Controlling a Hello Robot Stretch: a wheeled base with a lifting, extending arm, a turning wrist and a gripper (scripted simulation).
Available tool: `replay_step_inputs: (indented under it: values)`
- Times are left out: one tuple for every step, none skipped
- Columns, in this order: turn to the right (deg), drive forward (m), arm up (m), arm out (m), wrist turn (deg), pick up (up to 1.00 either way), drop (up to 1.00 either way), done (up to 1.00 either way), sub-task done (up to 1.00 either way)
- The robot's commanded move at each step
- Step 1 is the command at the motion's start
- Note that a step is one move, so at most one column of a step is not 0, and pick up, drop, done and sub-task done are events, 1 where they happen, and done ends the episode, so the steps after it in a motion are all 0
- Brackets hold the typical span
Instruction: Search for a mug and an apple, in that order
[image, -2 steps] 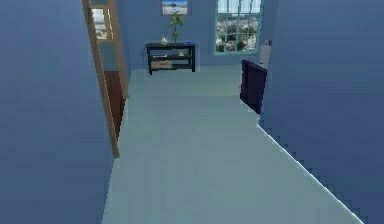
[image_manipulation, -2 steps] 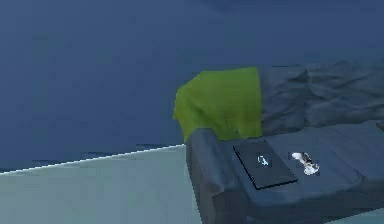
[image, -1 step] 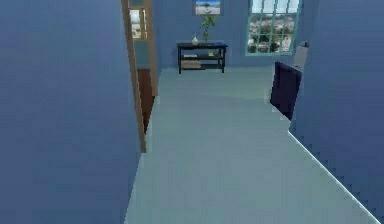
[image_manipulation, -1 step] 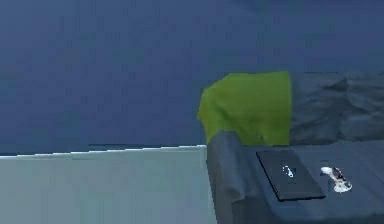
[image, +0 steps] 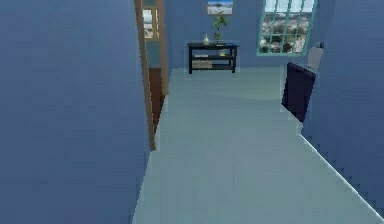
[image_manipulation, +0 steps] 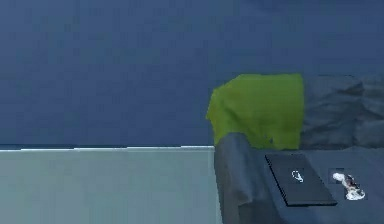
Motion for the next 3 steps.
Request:
replay_step_inputs:
  values:
    - [42.0,0.0,0.0,0.0,0.0,0.0,0.0,0.0,0.0]
    - [0.0,0.2,0.0,0.0,0.0,0.0,0.0,0.0,0.0]
    - [-45.0,0.0,0.0,0.0,0.0,0.0,0.0,0.0,0.0]
